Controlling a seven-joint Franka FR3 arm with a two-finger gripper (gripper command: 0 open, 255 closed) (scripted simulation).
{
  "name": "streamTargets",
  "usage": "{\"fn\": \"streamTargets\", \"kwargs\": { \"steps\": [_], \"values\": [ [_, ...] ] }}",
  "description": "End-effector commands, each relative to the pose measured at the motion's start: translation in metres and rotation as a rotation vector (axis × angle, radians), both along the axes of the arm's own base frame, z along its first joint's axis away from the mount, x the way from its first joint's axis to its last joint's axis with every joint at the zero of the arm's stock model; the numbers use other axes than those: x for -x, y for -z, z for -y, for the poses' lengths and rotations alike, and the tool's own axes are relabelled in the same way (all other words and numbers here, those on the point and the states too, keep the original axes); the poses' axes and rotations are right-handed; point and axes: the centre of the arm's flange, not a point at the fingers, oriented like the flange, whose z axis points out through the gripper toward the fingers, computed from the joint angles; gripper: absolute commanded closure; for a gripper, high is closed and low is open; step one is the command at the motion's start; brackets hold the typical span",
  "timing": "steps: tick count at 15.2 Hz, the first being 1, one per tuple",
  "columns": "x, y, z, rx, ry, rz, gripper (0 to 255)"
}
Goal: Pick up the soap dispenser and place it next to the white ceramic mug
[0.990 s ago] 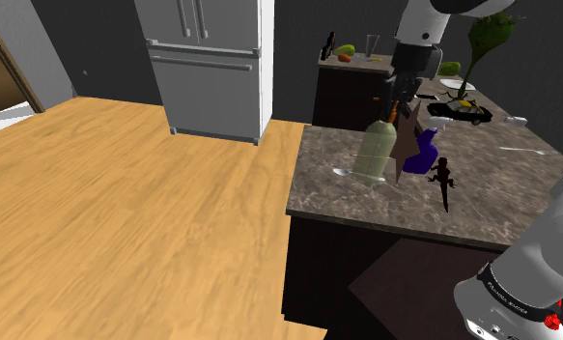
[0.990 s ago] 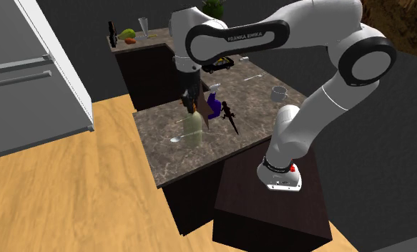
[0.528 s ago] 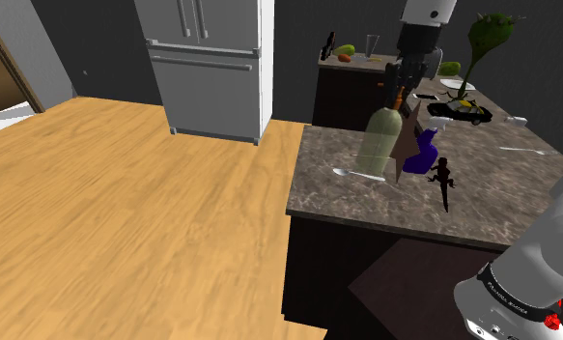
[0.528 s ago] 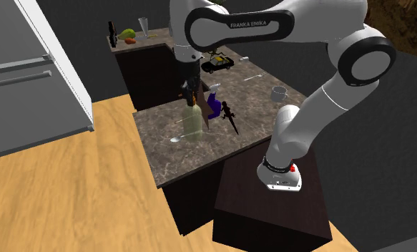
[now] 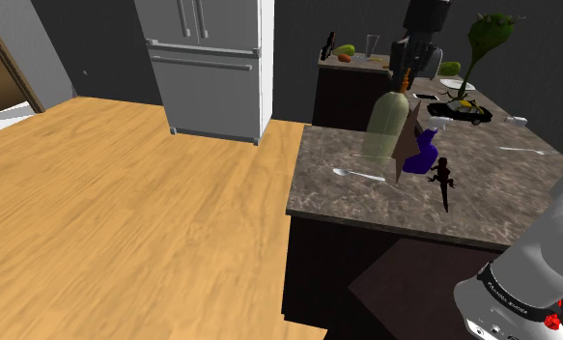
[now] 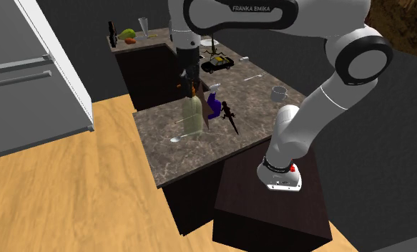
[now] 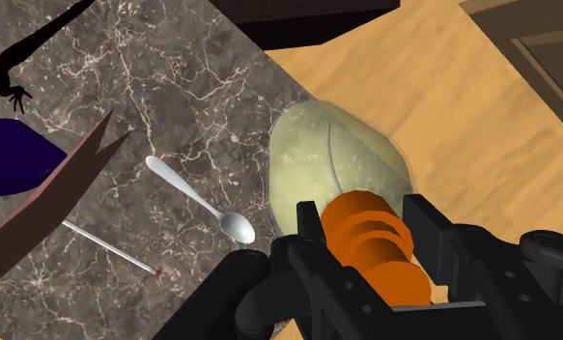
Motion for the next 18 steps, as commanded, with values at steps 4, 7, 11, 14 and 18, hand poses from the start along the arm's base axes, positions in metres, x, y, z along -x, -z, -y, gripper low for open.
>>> {"fn": "streamTargets", "kwargs": {
  "steps": [4,7,11,14,18],
  "values": [
    [0.0,-0.027,-0.001,0.0,0.0,0.0,255],
    [0.0,-0.043,-0.001,0.0,0.0,0.0,255],
    [0.0,-0.064,-0.001,0.0,0.0,0.0,255],
    [0.0,-0.08,-0.001,0.0,0.0,0.0,255],
    [0.0,-0.098,-0.001,0.0,0.0,0.0,255]
  ]
}}
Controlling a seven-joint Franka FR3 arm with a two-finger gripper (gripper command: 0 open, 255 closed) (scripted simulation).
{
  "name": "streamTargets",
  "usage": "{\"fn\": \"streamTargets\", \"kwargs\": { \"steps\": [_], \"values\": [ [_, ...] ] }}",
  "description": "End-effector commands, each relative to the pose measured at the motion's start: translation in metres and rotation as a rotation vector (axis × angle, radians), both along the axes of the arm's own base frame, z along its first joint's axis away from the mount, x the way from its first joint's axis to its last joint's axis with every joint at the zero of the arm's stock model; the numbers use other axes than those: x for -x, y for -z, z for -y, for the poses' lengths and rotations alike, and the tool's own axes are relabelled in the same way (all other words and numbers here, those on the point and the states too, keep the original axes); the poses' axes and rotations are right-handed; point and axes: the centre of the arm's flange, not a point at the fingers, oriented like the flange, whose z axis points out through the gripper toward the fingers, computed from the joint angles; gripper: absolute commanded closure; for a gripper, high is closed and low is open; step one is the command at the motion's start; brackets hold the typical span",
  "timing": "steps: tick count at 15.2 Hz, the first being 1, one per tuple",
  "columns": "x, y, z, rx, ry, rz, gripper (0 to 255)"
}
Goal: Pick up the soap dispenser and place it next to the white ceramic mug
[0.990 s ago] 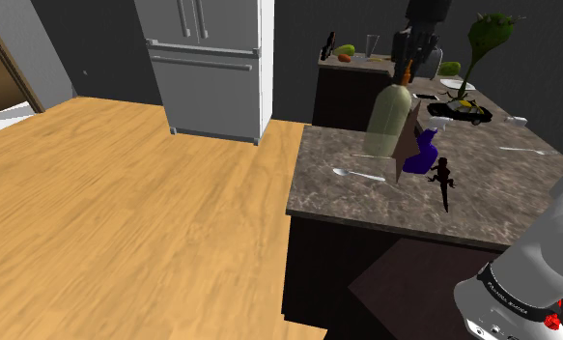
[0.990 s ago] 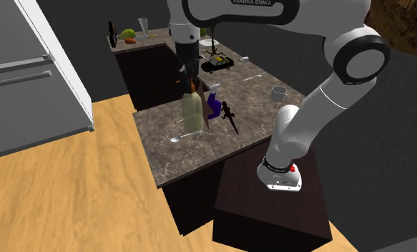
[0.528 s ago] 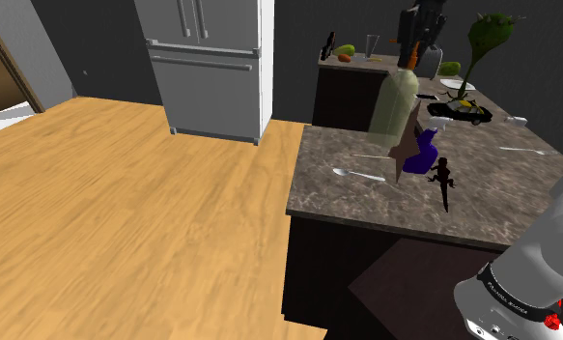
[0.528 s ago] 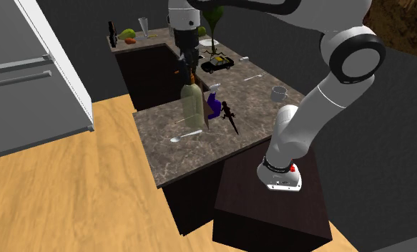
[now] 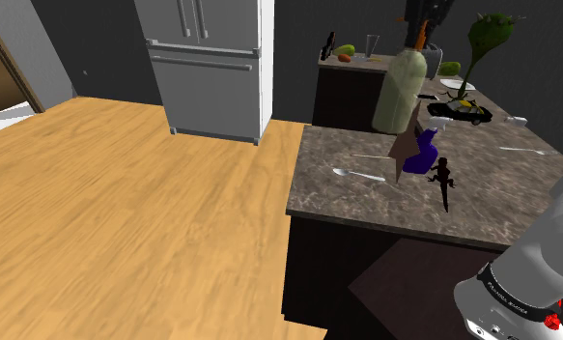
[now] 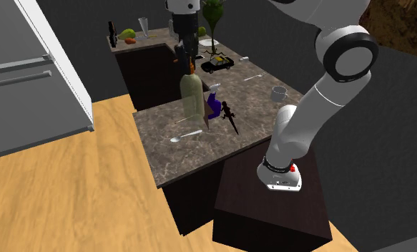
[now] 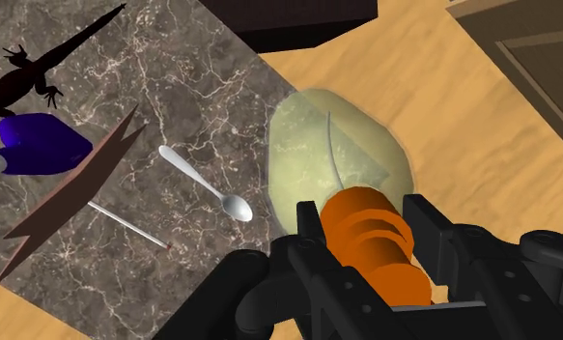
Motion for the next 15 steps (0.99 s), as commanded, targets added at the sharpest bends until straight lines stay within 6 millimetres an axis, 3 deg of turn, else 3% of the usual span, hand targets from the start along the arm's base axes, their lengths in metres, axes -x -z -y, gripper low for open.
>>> {"fn": "streamTargets", "kwargs": {
  "steps": [1,15],
  "values": [
    [0.009,-0.004,0.01,0.0,0.0,0.0,255],
    [0.125,-0.005,0.153,0.0,0.0,0.0,255]
  ]
}}
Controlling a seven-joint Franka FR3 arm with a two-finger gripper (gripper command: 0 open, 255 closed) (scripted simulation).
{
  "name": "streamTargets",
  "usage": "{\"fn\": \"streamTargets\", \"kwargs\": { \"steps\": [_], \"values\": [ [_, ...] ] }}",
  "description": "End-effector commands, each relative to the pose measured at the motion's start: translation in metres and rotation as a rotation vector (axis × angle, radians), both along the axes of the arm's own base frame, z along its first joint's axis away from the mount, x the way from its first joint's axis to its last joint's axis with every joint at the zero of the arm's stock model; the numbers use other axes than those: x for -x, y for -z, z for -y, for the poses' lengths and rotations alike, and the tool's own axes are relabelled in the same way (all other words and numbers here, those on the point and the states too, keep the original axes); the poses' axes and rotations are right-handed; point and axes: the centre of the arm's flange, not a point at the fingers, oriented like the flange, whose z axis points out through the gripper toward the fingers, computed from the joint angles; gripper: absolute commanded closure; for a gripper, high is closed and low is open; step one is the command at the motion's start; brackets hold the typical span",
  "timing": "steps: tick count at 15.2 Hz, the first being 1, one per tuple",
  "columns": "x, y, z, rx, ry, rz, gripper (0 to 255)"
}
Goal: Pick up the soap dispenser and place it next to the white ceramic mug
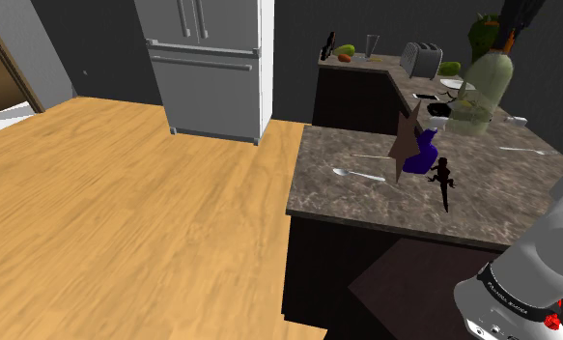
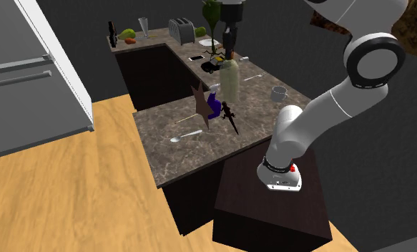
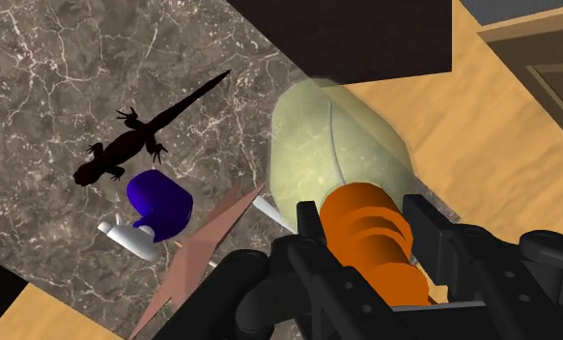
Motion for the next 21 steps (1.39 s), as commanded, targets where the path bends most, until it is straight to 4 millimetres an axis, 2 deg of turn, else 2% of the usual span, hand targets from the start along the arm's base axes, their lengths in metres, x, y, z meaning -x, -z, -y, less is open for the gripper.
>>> {"fn": "streamTargets", "kwargs": {
  "steps": [1,21],
  "values": [
    [0.02,-0.001,0.018,0.0,-0.002,0.0,255],
    [0.187,-0.002,0.223,0.0,-0.002,0.0,255]
  ]
}}
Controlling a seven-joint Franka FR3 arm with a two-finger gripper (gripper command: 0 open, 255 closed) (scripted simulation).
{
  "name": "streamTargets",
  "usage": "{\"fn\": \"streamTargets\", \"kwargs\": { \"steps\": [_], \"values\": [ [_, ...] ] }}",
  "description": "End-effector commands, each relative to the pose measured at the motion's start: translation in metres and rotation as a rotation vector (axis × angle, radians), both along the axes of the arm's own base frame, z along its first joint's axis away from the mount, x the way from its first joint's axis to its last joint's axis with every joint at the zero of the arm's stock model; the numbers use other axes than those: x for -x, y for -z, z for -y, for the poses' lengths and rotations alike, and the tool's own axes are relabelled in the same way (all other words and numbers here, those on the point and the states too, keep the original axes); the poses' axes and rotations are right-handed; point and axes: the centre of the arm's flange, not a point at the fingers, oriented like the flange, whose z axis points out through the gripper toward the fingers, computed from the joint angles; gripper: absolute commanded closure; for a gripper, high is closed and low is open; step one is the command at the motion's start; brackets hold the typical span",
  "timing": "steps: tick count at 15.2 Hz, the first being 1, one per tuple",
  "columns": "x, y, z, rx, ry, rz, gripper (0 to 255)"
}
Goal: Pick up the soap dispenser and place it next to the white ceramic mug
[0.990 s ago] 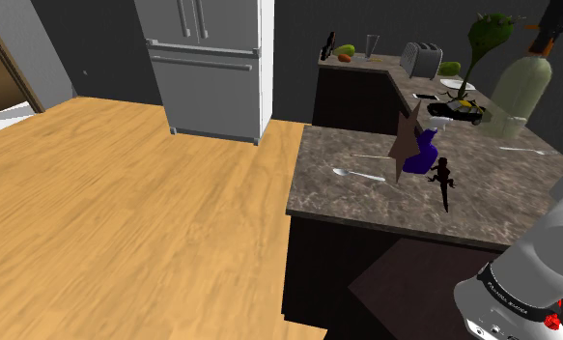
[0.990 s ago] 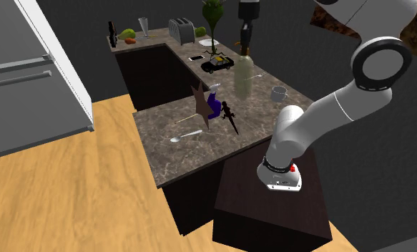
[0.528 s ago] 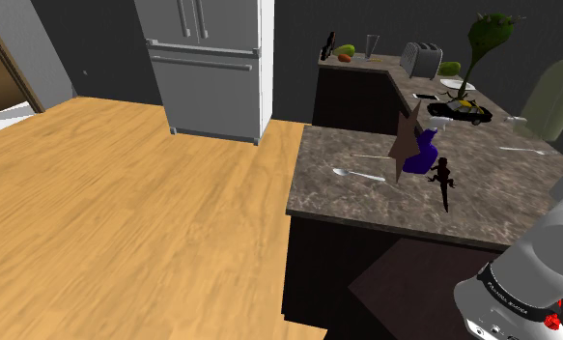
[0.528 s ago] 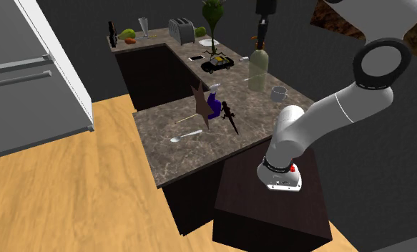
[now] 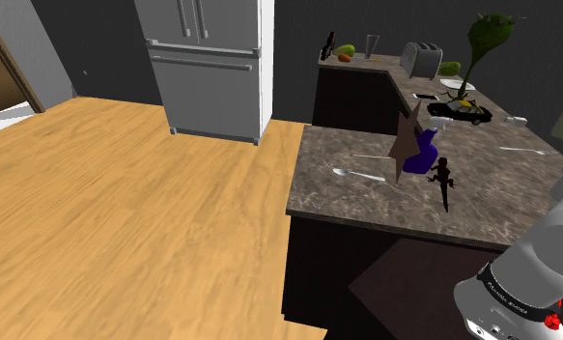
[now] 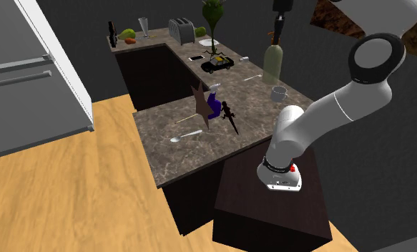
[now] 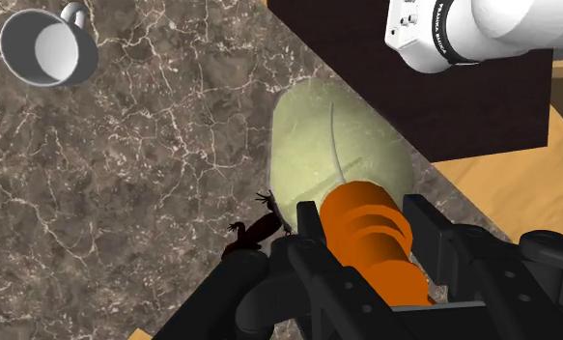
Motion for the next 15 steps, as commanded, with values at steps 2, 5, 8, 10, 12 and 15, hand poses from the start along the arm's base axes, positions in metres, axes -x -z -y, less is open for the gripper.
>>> {"fn": "streamTargets", "kwargs": {
  "steps": [2,5,8,10,12,15],
  "values": [
    [0.027,-0.003,0.031,0.0,-0.001,0.0,255],
    [0.052,-0.003,0.062,0.0,-0.001,0.0,255],
    [0.077,-0.003,0.093,0.0,-0.001,0.0,255],
    [0.093,-0.003,0.113,0.0,-0.001,0.0,255],
    [0.11,-0.003,0.133,0.0,-0.001,0.0,255],
    [0.11,0.013,0.133,0.0,-0.001,0.0,255]
  ]
}}
